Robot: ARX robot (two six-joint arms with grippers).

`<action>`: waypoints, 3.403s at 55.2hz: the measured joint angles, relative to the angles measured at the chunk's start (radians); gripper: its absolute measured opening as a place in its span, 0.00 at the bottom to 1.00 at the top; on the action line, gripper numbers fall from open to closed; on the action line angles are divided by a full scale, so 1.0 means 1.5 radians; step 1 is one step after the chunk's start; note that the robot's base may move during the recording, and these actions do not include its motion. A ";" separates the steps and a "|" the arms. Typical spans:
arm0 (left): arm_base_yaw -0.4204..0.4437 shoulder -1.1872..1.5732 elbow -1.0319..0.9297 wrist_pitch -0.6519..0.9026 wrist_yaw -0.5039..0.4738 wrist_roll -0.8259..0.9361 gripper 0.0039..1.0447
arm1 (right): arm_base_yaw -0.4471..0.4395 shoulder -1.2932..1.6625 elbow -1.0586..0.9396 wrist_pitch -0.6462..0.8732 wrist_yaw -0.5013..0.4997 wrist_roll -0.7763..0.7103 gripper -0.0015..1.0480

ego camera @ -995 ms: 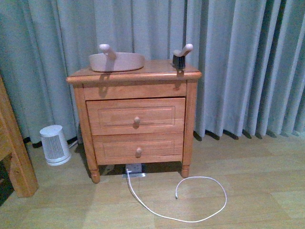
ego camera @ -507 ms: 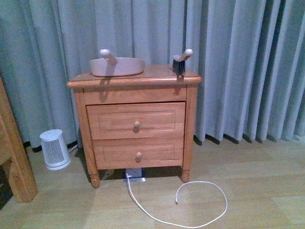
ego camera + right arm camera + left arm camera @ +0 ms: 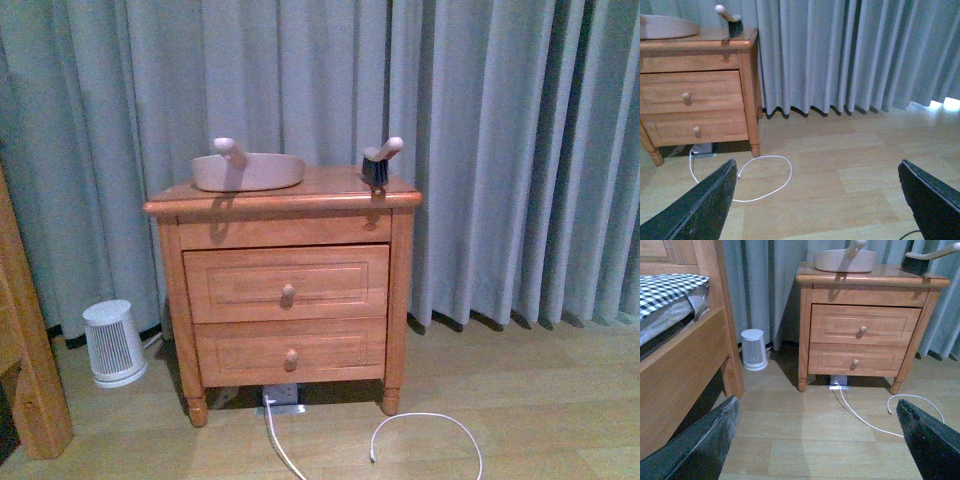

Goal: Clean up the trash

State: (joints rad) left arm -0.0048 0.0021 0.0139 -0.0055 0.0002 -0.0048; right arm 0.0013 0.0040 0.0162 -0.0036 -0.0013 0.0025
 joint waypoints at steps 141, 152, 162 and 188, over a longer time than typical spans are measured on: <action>0.000 -0.001 0.000 0.000 0.000 0.000 0.93 | 0.000 0.000 0.000 0.000 0.000 0.000 0.93; 0.000 -0.001 0.000 0.000 0.000 0.001 0.93 | 0.000 0.000 0.000 0.000 0.000 0.000 0.93; 0.000 -0.001 0.000 0.000 0.000 0.000 0.93 | 0.000 0.000 0.000 0.000 0.000 0.000 0.93; -0.029 0.548 0.381 -0.140 0.038 -0.060 0.93 | 0.000 0.000 0.000 0.000 0.000 0.000 0.93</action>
State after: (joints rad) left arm -0.0483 0.8242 0.5854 -0.2150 0.0578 -0.0948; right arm 0.0013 0.0036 0.0162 -0.0036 -0.0010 0.0029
